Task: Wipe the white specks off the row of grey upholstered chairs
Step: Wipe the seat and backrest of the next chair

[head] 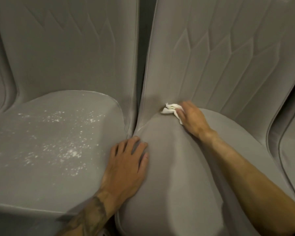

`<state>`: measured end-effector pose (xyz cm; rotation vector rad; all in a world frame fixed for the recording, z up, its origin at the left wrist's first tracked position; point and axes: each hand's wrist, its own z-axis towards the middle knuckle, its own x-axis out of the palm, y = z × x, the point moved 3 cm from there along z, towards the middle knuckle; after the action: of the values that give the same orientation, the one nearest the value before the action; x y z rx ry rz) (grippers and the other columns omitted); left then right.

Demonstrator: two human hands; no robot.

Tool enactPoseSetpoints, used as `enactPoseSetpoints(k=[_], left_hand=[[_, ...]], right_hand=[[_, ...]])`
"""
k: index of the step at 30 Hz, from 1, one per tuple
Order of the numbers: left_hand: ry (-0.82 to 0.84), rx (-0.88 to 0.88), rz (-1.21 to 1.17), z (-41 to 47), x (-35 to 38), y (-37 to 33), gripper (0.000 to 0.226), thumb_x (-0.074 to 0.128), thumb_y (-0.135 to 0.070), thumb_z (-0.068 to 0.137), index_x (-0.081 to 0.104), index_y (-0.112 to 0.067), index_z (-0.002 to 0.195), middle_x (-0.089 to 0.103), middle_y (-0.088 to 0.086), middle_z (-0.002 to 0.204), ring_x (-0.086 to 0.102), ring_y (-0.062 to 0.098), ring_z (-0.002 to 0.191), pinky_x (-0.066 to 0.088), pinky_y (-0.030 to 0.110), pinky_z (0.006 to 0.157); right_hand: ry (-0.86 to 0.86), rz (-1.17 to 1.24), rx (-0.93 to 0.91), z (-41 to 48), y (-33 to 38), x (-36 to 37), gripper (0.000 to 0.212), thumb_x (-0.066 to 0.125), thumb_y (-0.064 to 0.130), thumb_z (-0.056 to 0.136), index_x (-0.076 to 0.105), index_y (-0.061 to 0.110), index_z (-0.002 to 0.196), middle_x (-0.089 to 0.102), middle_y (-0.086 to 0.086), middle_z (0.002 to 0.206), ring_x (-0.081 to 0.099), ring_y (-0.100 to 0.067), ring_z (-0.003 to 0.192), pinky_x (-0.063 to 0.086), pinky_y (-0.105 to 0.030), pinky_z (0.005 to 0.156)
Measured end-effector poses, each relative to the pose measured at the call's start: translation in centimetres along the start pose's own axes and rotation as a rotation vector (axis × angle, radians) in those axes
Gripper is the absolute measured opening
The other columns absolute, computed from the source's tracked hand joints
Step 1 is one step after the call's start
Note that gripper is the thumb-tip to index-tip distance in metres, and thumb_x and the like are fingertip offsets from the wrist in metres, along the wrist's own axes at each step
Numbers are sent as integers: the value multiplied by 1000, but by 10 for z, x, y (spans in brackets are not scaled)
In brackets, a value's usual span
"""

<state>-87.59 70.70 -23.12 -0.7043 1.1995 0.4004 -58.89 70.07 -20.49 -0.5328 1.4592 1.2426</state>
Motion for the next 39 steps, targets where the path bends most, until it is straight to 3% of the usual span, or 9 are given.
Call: enactPoseSetpoints(k=[2, 8, 13, 19, 21, 25, 30, 35, 39], left_hand=[[-6, 5, -9, 0, 1, 1, 43, 33, -43, 104, 62, -28, 133, 56, 1, 145, 55, 25, 124, 43, 45, 104], [-39, 23, 0, 0, 2, 1, 41, 36, -42, 104, 63, -27, 131, 56, 2, 143, 56, 26, 122, 44, 45, 101], [-56, 24, 12, 0, 4, 1, 39, 38, -41, 102, 61, -28, 130, 55, 0, 142, 56, 25, 120, 44, 45, 100], [-40, 24, -2, 1, 4, 1, 40, 37, -39, 102, 62, -26, 130, 56, 1, 142, 55, 24, 123, 43, 44, 102], [-37, 31, -34, 1, 2, 1, 41, 37, -38, 102, 63, -23, 130, 57, 2, 140, 55, 24, 123, 44, 44, 103], [-70, 26, -93, -2, -6, 3, 35, 37, -33, 102, 64, -17, 119, 61, 4, 125, 59, 23, 112, 49, 43, 98], [-109, -30, 8, -7, -13, 15, 31, 38, -30, 99, 64, -14, 106, 63, 6, 103, 59, 25, 91, 50, 42, 84], [-71, -48, 55, -8, -10, 13, 33, 32, -31, 99, 61, -18, 109, 60, 3, 106, 56, 23, 96, 47, 41, 88], [-90, -45, 77, -8, -8, 13, 32, 34, -29, 100, 61, -16, 110, 61, 5, 108, 57, 25, 98, 46, 43, 89]], right_hand=[[-45, 18, 44, -2, 11, 4, 25, 50, 26, 104, 62, 7, 114, 61, -17, 116, 57, -36, 110, 41, -40, 91], [85, 161, -249, -30, 57, 21, 22, 49, 26, 104, 62, 14, 117, 62, -3, 118, 57, -21, 109, 42, -30, 93], [-6, 122, -62, -15, 36, 5, 26, 49, 19, 104, 65, 12, 124, 64, -8, 124, 56, -27, 119, 41, -38, 102], [58, 226, -342, -55, 83, 32, 22, 49, 23, 106, 63, 21, 121, 62, 3, 119, 57, -17, 114, 43, -30, 99], [80, 211, -311, -46, 78, 25, 23, 49, 23, 106, 63, 18, 123, 62, 0, 120, 57, -19, 114, 45, -34, 99], [1, 137, -193, -39, 80, 25, 21, 50, 19, 104, 66, 10, 112, 63, -9, 110, 58, -30, 108, 45, -44, 93], [111, 152, -453, -69, 103, 33, 26, 43, 26, 106, 65, 24, 121, 61, 5, 116, 56, -14, 111, 42, -30, 100], [20, 84, -224, -41, 79, 27, 26, 44, 21, 106, 67, 13, 117, 62, -5, 114, 57, -26, 111, 43, -43, 98], [59, 148, -417, -70, 103, 40, 24, 42, 25, 106, 65, 24, 112, 60, 7, 108, 56, -14, 106, 41, -26, 93]])
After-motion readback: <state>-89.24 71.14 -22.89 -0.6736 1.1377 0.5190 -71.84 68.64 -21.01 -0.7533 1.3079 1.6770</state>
